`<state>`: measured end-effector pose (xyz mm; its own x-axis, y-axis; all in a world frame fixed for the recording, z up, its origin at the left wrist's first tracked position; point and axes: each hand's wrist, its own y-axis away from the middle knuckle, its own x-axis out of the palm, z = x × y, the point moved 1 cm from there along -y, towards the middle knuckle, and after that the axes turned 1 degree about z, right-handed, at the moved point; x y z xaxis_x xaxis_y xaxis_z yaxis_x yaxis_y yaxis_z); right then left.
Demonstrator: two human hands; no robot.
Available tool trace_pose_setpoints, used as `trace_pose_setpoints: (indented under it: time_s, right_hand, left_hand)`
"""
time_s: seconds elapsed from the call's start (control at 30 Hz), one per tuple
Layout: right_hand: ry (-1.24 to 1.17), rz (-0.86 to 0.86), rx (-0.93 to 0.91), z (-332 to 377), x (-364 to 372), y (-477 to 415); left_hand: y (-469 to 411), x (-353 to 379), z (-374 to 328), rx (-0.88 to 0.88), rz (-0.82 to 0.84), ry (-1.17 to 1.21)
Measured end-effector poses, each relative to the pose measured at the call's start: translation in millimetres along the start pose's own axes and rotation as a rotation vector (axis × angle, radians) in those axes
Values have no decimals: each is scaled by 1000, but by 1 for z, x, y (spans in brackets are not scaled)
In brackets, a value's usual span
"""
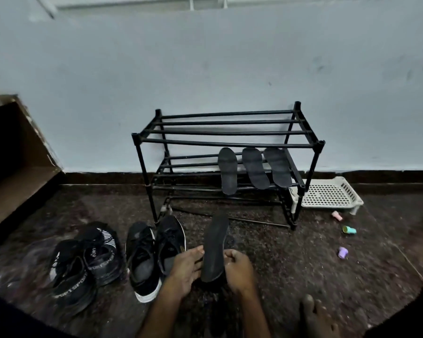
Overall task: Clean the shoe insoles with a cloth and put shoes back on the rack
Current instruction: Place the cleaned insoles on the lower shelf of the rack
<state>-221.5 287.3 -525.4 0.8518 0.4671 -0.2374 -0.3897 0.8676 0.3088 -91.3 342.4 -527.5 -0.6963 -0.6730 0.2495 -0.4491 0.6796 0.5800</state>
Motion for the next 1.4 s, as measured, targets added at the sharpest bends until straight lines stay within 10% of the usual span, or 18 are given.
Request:
trace_pose_setpoints:
  time_s: [0.43, 1.4]
  right_hand:
    - [-519, 60, -106, 73, 10, -16]
    - [-425, -151, -3, 54, 36, -188]
  left_hand:
    - [-38, 37, -135, 343, -24, 137]
    - [-221, 38, -192, 473, -173, -445]
